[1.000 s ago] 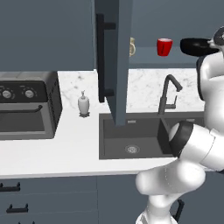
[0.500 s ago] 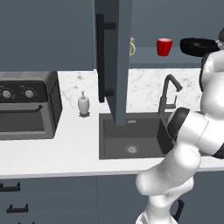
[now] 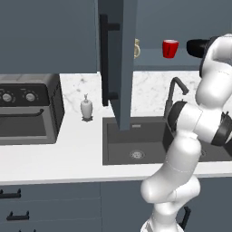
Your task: Gather all objects into one cabinet and sort the glasses and bowls to opposite sides.
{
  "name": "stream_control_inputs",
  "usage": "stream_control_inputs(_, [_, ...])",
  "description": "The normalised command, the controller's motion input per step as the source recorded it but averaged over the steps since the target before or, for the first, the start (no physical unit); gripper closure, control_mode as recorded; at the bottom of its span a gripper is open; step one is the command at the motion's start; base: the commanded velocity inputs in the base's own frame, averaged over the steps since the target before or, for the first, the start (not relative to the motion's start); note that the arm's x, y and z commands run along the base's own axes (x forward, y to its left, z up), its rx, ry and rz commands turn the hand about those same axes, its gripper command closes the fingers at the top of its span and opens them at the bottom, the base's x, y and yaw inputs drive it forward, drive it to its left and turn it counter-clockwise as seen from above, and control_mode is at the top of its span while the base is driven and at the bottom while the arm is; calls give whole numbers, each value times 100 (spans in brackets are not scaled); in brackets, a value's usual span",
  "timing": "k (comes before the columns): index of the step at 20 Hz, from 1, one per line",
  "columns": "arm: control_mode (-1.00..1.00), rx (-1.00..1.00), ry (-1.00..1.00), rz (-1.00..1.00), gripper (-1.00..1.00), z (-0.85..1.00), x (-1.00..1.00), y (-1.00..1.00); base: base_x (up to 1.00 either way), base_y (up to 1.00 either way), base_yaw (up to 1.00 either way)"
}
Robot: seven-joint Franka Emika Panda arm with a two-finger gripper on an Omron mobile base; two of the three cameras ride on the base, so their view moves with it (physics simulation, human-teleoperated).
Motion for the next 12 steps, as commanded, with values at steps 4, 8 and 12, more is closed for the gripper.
stream_control_inputs(4, [-100,0,-4,2,-100,0,0,-21,0,0,0])
stream_control_inputs(8, [-100,0,-12,10,-100,-13,14,-23,0,0,0])
stream_control_inputs(12, [-100,0,-13,11,-100,-15,11,-11,0,0,0])
